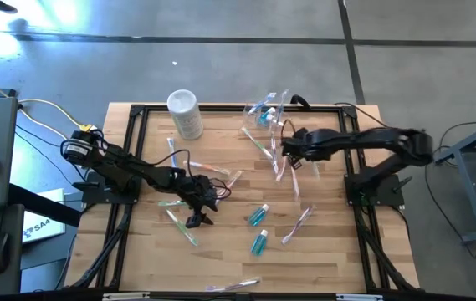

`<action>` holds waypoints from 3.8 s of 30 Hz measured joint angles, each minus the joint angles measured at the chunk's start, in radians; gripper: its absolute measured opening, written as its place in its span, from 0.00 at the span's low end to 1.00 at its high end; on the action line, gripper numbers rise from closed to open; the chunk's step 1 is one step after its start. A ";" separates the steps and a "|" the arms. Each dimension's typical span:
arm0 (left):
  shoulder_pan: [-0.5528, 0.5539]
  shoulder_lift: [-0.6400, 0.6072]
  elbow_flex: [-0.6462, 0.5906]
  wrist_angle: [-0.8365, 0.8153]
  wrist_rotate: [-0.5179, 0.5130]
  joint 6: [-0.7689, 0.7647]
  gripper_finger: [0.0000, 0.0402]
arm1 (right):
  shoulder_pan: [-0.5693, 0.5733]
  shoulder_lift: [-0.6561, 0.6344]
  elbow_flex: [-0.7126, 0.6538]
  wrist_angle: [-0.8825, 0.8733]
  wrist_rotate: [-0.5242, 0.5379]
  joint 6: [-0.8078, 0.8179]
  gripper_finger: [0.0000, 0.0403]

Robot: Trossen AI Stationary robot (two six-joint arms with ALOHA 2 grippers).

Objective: Pick & Place toothbrushing station
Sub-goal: Put the green toothbrush into the transparent organizer, then put the blue mouthwash into the transparent organizer

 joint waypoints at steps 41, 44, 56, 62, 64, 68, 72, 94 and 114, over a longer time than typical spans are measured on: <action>-0.018 0.000 0.000 0.058 -0.009 0.150 0.67 | -0.251 0.080 -0.345 1.788 0.145 -0.704 0.00; -0.018 0.000 0.000 0.056 0.003 0.151 0.67 | -0.251 0.127 -0.345 1.823 0.151 -0.701 0.00; -0.018 0.000 0.000 0.055 0.002 0.174 0.67 | -0.256 0.220 -0.345 1.804 0.212 -0.552 0.00; -0.019 0.000 0.000 0.066 0.002 0.174 0.67 | -0.238 0.220 -0.345 1.799 0.229 -0.675 0.02; -0.019 0.000 0.000 0.066 0.000 0.174 0.67 | -0.227 0.220 -0.345 1.799 0.226 -0.684 0.05; -0.019 0.000 0.000 0.067 -0.004 0.174 0.67 | -0.211 0.220 -0.345 1.797 0.227 -0.687 0.17; -0.019 0.000 0.000 0.068 -0.005 0.174 0.67 | -0.207 0.220 -0.345 1.788 0.231 -0.687 0.34; -0.019 -0.016 0.031 0.052 -0.045 0.247 0.67 | 0.254 -0.066 -0.344 1.738 0.722 -0.971 0.63; -0.078 0.302 0.340 0.376 -0.406 -0.055 0.67 | 0.903 -0.144 -0.344 1.535 0.883 -0.654 0.62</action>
